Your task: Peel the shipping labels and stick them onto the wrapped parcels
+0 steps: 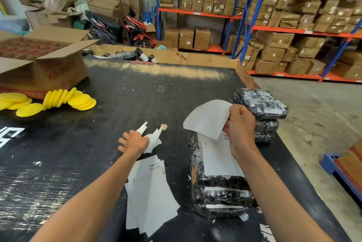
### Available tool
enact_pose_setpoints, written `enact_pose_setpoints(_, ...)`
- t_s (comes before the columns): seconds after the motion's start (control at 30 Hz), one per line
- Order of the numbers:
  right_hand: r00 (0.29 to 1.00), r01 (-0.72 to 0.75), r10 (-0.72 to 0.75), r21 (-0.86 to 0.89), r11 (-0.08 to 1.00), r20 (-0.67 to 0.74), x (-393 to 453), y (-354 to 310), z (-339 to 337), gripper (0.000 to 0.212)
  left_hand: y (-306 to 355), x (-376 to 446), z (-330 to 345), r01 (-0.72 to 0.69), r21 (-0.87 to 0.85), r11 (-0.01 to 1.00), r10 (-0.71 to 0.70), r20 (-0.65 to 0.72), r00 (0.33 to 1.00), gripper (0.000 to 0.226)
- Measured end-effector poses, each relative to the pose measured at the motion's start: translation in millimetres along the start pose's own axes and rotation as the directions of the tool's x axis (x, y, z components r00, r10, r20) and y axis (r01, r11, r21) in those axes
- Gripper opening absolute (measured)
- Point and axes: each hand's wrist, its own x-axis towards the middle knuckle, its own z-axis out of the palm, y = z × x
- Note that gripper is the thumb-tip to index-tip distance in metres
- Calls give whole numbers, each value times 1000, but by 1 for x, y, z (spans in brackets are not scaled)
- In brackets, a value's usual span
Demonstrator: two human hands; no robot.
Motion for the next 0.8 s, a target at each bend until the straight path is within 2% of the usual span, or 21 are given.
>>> enact_pose_setpoints(0.17, 996, 30, -29, -4, 1000, 88, 12, -9, -1, 25, 8, -4, -8, -66, 186, 980, 70, -13, 997, 31)
enact_pose_setpoints(0.27, 990, 48, -48, -1, 999, 132, 21, -15, -2, 23, 23, -15, -19, -75, 171, 982, 81, -26, 996, 28)
enact_pose_setpoints(0.3, 988, 56, -54, -6, 998, 147, 25, -17, -4, 22, 30, -20, -23, -108, 125, 986, 110, -12, 994, 26)
enact_pose_setpoints(0.37, 979, 97, -90, -29, 995, 185, 30, -22, -9, 21, 51, -35, -36, -226, -85, 970, 226, -9, 974, 17)
enact_pose_setpoints(0.47, 940, 275, -257, -53, 960, 224, 33, -30, -17, 18, 95, -70, -61, -367, -423, 829, 379, -60, 923, 20)
enact_pose_setpoints(0.53, 874, 442, -412, -71, 894, 258, 33, -37, -24, 17, 128, -98, -75, -343, -584, 736, 418, -7, 908, 33)
enact_pose_setpoints(0.6, 784, 582, -531, -83, 809, 322, 33, -44, -32, 12, 156, -119, -83, -200, -701, 685, 426, 162, 890, 43)
enact_pose_setpoints(0.67, 666, 720, -623, -138, 680, 410, 36, -47, -43, 7, 176, -134, -84, -119, -718, 685, 432, 269, 861, 47)
enact_pose_setpoints(0.73, 548, 829, -677, -211, 517, 491, 40, -46, -54, 9, 190, -140, -79, -115, -713, 692, 435, 285, 854, 42)
enact_pose_setpoints(0.8, 468, 883, -707, -252, 396, 529, 45, -45, -66, 6, 201, -143, -69, -123, -707, 696, 432, 275, 859, 31)
